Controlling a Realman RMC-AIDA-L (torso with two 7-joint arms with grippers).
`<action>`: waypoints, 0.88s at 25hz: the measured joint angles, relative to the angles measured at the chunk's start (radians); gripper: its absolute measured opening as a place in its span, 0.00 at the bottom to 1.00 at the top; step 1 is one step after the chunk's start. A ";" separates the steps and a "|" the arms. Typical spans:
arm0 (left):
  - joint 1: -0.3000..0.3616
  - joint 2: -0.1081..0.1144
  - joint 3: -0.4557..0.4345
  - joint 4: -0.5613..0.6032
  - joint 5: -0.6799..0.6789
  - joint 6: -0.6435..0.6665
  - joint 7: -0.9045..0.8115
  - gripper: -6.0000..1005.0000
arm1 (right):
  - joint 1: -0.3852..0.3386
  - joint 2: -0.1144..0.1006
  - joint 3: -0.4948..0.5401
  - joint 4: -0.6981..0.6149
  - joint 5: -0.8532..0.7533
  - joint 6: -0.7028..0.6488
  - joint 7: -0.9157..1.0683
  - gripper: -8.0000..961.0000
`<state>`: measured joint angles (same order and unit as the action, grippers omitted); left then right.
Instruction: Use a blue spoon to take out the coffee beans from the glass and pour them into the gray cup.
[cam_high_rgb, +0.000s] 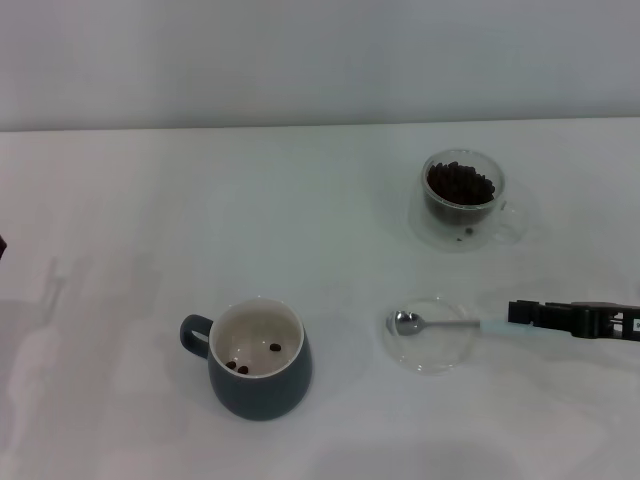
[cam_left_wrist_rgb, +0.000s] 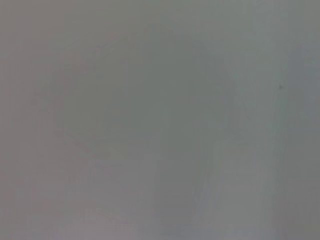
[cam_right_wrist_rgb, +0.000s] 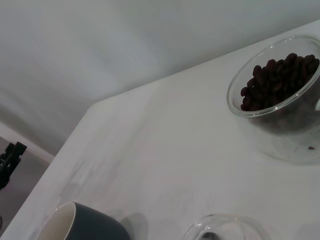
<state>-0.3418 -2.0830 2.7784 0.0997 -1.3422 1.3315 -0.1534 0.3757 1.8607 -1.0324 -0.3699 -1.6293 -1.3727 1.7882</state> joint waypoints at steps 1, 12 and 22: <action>0.000 -0.001 0.000 0.000 0.000 0.000 0.000 0.77 | -0.001 0.000 0.001 -0.001 0.000 0.000 -0.002 0.21; 0.004 -0.002 0.000 0.009 0.000 0.000 0.000 0.77 | -0.022 0.006 0.032 -0.045 0.009 -0.011 -0.055 0.38; 0.004 -0.002 0.000 0.009 -0.001 0.001 0.000 0.77 | -0.044 0.141 0.464 -0.084 0.030 0.044 -0.588 0.50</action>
<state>-0.3374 -2.0847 2.7780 0.1089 -1.3428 1.3323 -0.1534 0.3317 2.0021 -0.5686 -0.4542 -1.5989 -1.3289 1.2005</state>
